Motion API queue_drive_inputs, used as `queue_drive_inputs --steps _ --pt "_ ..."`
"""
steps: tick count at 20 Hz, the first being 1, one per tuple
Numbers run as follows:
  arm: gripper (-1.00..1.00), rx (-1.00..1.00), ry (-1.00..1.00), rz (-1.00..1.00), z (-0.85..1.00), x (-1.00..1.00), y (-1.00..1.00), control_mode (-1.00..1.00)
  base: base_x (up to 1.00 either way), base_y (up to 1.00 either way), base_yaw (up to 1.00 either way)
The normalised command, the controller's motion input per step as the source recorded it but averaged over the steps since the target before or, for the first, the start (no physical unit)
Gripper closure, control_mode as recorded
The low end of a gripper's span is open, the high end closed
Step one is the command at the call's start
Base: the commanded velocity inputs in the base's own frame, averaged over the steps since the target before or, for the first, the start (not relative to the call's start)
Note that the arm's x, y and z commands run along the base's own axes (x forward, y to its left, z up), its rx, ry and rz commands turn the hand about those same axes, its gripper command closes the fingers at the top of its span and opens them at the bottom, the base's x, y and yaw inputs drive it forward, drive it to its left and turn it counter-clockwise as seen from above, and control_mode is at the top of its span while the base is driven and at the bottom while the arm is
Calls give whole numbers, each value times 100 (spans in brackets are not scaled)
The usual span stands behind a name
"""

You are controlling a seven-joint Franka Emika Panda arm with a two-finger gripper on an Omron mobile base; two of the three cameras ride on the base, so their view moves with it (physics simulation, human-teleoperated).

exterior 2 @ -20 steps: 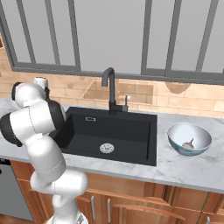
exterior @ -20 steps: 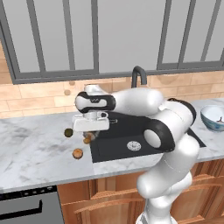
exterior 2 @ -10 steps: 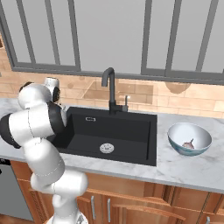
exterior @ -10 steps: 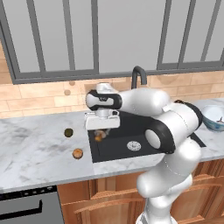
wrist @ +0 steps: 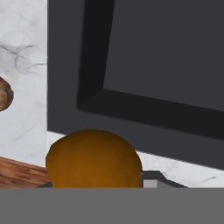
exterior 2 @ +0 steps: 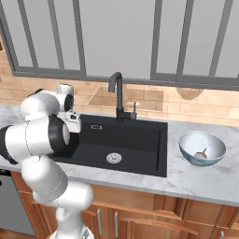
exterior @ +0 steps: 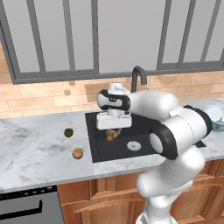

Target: There is a mixed pile of frozen fruits and vegetables on the counter. Locate all the frozen vegetables and place the items in a bowl on the counter. Take all the frozen fruits and defrost them in a running sink.

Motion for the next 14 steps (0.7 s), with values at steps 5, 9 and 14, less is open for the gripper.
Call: queue_drive_inputs --steps 5,9,14 --pt "100 0 -4 -2 2 -8 -54 -100 0 0 0" --pt "100 0 -5 0 0 -1 -57 -100 0 0 0" --pt "100 0 -2 0 0 0 -57 -100 0 0 0"
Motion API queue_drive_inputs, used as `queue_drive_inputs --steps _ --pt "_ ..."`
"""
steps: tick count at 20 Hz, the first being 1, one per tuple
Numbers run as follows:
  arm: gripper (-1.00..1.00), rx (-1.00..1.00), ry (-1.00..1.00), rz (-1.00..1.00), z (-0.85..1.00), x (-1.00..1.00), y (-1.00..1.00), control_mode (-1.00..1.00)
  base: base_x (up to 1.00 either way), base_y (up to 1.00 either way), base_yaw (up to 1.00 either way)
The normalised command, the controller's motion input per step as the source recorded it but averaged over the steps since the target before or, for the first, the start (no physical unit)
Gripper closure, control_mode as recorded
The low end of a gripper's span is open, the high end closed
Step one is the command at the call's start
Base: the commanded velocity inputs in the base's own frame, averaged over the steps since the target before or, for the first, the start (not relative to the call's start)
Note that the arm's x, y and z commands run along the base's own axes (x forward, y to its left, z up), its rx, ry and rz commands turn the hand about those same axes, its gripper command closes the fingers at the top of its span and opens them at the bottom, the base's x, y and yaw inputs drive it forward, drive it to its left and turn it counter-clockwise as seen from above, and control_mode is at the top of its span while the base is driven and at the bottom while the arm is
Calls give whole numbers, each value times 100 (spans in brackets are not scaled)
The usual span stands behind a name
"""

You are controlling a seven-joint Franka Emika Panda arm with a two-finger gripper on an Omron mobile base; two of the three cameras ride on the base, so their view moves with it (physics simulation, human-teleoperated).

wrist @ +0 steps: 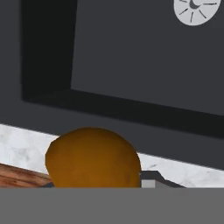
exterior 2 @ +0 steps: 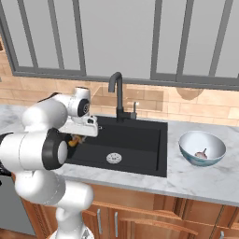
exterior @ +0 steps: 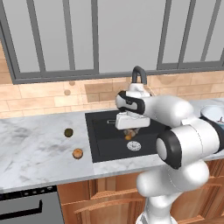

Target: There is a mixed pile of frozen fruits and vegetables on the counter. Locate all the frozen vegetables and place the items in a bowl on the counter. Take all the frozen fruits and defrost them in a running sink.

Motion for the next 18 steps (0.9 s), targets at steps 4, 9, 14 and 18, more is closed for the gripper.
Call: queue_drive_inputs --steps 4,9,14,18 --pt "100 0 -1 0 0 0 -57 -100 0 0 0" --pt "100 0 -1 0 0 1 -56 -100 0 0 0" --pt "100 -2 0 0 5 6 -48 -100 0 0 0" --pt "100 -3 -1 0 9 1 -46 -100 0 0 0"
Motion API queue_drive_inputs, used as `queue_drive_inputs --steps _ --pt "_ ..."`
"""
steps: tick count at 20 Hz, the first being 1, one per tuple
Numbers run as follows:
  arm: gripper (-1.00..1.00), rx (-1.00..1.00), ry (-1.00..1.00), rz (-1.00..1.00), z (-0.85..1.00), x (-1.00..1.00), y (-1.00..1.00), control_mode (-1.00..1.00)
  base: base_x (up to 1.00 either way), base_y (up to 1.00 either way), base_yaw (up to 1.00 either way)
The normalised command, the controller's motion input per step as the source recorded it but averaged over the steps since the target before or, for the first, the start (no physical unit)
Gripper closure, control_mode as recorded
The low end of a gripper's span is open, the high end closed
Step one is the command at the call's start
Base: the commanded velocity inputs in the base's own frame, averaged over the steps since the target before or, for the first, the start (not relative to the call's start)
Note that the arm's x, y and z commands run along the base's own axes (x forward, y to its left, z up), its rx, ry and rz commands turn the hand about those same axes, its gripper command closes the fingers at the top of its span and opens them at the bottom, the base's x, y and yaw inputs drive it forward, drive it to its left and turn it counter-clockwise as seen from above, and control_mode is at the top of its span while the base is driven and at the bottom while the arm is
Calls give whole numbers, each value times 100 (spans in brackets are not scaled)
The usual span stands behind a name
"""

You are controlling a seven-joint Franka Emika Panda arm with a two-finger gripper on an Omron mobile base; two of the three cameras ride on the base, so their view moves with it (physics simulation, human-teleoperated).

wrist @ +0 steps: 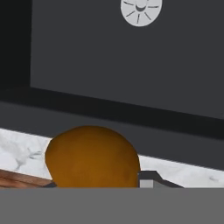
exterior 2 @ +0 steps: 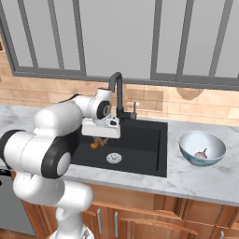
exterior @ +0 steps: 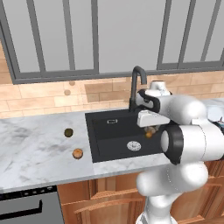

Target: There is a mixed pile of frozen fruits and vegetables on the counter. Locate all the frozen vegetables and place the items in a bowl on the counter. Take all the frozen fruits and defrost them in a running sink.

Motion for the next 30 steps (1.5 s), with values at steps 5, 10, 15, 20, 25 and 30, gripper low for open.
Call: queue_drive_inputs --steps 5,10,15,20,25,30 --pt "100 -3 -1 -1 7 0 -42 -100 0 0 0" --pt "100 -3 -1 -1 5 0 -44 -100 0 0 0" --pt "100 -3 -1 -1 5 0 -44 -100 0 0 0" --pt "100 -3 -1 -1 6 0 -43 -100 0 0 0" --pt "100 -4 -1 0 10 0 -39 -100 0 0 0" --pt "100 -1 0 0 19 0 -22 -100 0 0 0"
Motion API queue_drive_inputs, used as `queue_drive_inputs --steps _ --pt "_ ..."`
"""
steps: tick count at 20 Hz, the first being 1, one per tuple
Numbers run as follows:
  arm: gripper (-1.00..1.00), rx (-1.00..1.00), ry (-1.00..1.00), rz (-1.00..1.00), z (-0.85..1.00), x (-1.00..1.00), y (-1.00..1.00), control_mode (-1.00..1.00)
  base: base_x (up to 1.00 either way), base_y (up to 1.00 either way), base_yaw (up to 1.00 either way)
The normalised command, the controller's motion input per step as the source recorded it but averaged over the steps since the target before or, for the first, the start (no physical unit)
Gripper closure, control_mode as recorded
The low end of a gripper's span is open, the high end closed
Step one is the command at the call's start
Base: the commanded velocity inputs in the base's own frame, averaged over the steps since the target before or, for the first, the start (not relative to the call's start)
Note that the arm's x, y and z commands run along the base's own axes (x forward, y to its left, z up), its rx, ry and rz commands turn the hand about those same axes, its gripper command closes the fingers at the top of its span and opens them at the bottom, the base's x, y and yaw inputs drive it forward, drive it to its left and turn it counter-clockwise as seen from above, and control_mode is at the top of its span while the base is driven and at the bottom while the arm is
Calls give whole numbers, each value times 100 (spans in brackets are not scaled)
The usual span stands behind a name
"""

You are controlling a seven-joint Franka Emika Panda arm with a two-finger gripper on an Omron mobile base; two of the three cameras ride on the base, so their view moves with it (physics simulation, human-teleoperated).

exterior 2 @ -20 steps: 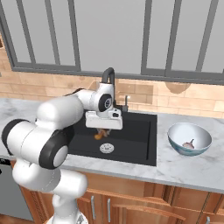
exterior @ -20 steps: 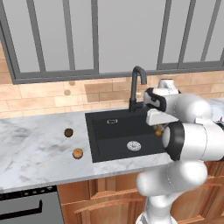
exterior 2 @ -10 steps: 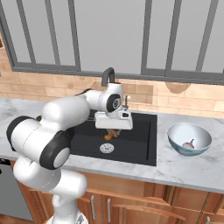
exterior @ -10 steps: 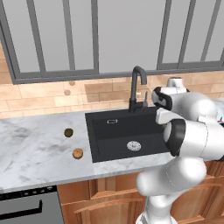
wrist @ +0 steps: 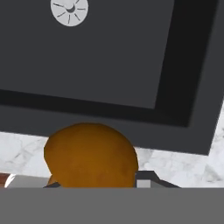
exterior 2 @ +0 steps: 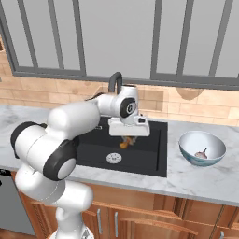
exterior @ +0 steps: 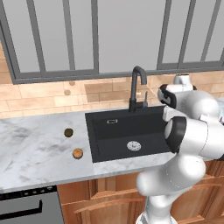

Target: There is a mixed pile of frozen fruits and vegetables on the counter. Locate all the frozen vegetables and place the items in a bowl on the counter. Take all the frozen fruits and defrost them in a running sink.

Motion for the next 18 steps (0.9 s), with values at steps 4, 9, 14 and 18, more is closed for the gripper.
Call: queue_drive_inputs --steps 4,9,14,18 --pt "100 0 0 0 27 -3 -11 -100 0 0 0" --pt "100 0 0 -1 23 -7 -17 -100 0 0 0" --pt "100 0 0 0 16 0 -23 -100 0 0 0" --pt "100 0 0 0 8 0 -26 -100 0 0 0"
